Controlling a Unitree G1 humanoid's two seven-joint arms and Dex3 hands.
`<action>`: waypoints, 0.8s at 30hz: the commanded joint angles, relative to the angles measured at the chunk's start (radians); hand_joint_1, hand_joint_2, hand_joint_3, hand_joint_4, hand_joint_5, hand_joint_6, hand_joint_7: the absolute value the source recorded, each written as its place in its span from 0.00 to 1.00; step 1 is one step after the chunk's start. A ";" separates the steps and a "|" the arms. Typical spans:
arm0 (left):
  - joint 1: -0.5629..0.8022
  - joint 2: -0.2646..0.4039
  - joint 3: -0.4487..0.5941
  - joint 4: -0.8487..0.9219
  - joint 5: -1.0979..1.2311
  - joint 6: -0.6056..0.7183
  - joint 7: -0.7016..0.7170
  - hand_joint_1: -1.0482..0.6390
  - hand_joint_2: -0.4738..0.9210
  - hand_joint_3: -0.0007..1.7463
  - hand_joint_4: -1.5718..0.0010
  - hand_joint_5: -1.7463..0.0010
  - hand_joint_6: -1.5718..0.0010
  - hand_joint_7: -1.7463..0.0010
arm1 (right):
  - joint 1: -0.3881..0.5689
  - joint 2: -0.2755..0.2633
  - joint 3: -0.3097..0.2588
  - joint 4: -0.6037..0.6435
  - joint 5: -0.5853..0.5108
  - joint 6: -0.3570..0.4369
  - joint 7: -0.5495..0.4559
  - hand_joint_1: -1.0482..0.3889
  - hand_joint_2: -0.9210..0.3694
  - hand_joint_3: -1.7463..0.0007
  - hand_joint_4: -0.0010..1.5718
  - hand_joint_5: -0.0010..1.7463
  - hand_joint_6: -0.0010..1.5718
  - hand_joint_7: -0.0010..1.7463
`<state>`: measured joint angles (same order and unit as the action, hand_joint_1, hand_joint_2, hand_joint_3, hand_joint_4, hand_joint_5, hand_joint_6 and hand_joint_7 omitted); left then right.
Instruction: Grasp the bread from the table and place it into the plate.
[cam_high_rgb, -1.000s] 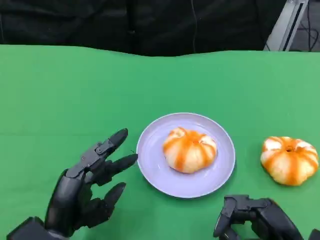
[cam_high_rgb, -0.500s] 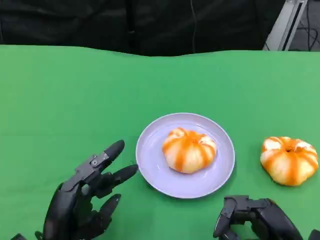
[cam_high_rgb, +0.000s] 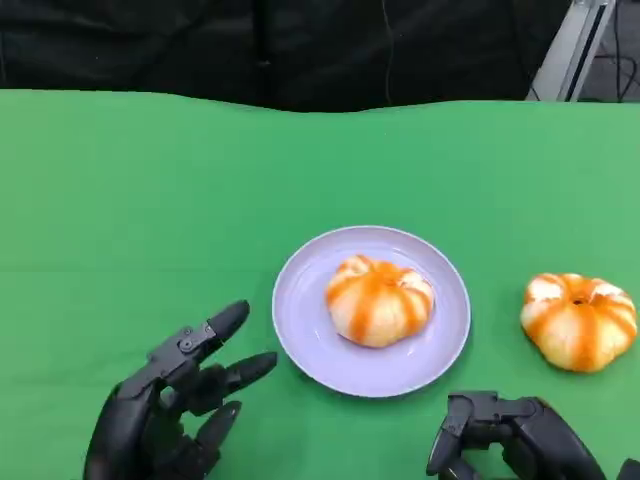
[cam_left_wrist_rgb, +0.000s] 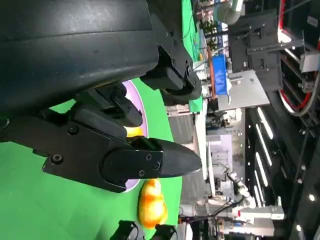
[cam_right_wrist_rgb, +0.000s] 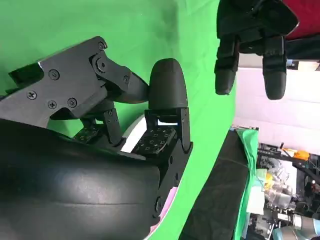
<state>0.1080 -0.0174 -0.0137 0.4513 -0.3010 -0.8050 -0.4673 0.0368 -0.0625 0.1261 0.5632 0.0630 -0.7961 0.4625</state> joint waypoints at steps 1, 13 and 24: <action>0.014 -0.001 0.001 -0.025 0.013 0.023 0.004 0.55 1.00 0.11 0.45 0.99 0.59 0.98 | 0.003 -0.019 -0.011 -0.004 0.008 -0.002 -0.002 0.66 0.24 0.45 0.54 0.83 0.56 0.67; -0.003 -0.008 -0.007 -0.029 0.122 0.016 0.058 0.65 0.99 0.19 0.35 0.98 0.48 0.98 | 0.004 -0.018 -0.011 -0.010 0.009 0.005 -0.004 0.66 0.23 0.45 0.54 0.82 0.56 0.67; -0.038 0.000 -0.015 0.041 0.158 -0.049 0.058 0.60 0.85 0.48 0.40 0.32 0.26 0.64 | 0.007 -0.021 -0.012 -0.013 0.017 0.005 0.001 0.67 0.24 0.44 0.54 0.82 0.56 0.66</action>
<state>0.0805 -0.0316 -0.0292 0.4646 -0.1466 -0.8264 -0.4069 0.0371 -0.0657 0.1254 0.5611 0.0638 -0.7928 0.4616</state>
